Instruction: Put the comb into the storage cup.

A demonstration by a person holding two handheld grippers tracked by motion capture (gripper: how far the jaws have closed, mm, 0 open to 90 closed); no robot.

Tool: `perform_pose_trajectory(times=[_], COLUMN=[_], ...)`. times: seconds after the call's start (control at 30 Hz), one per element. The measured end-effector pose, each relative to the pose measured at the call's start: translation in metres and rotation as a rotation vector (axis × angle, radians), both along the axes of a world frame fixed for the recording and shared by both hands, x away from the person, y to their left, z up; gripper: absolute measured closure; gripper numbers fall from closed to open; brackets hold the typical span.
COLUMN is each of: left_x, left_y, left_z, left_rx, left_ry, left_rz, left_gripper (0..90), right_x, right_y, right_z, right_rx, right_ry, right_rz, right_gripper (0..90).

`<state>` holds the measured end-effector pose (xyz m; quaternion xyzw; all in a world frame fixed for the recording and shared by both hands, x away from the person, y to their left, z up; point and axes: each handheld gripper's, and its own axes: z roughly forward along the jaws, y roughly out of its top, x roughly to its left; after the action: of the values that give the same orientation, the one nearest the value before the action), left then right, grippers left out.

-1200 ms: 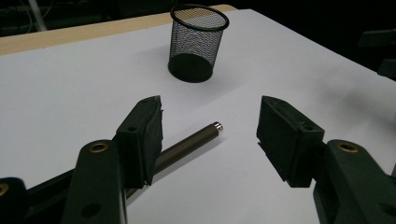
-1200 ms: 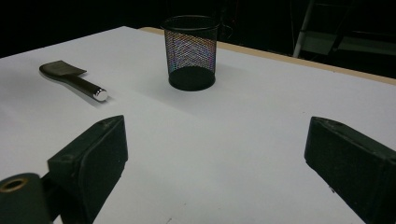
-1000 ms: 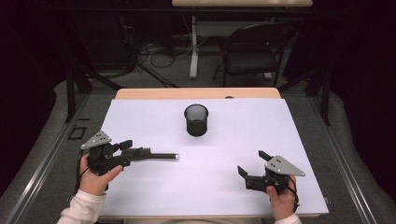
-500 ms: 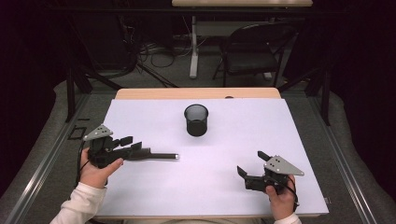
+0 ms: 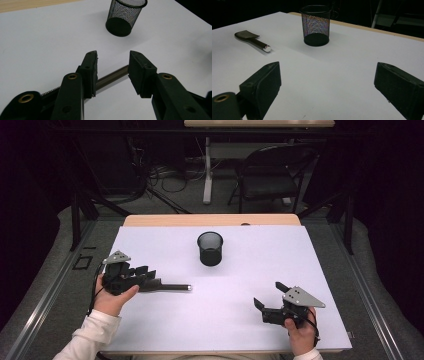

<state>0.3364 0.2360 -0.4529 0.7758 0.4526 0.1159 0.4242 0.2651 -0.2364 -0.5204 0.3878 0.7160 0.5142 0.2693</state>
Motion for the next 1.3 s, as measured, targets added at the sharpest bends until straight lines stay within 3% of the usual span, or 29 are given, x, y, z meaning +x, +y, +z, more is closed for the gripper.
perform_pose_trajectory(times=[0.43, 0.73, 0.97, 1.3], left_x=[0.014, 0.021, 0.026, 0.033], left_y=[-0.007, -0.017, -0.024, -0.038], left_z=[-0.004, -0.007, -0.01, -0.014], left_rx=[0.054, 0.111, 0.125, 0.152], left_ry=[0.069, 0.076, 0.079, 0.083], left_rz=[0.017, 0.003, 0.001, -0.01], left_gripper=[74.5, 82.9, 89.5, 90.0], right_x=[0.001, 0.002, 0.002, 0.002], right_y=[0.0, 0.0, 0.0, 0.0], right_z=[-0.001, -0.002, -0.002, -0.002], right_rx=[-0.001, 0.001, 0.002, -0.003], right_ry=[0.008, 0.01, 0.015, 0.013], right_rz=[0.001, 0.0, 0.001, 0.002], right_gripper=[7.2, 7.5, 7.5, 7.6])
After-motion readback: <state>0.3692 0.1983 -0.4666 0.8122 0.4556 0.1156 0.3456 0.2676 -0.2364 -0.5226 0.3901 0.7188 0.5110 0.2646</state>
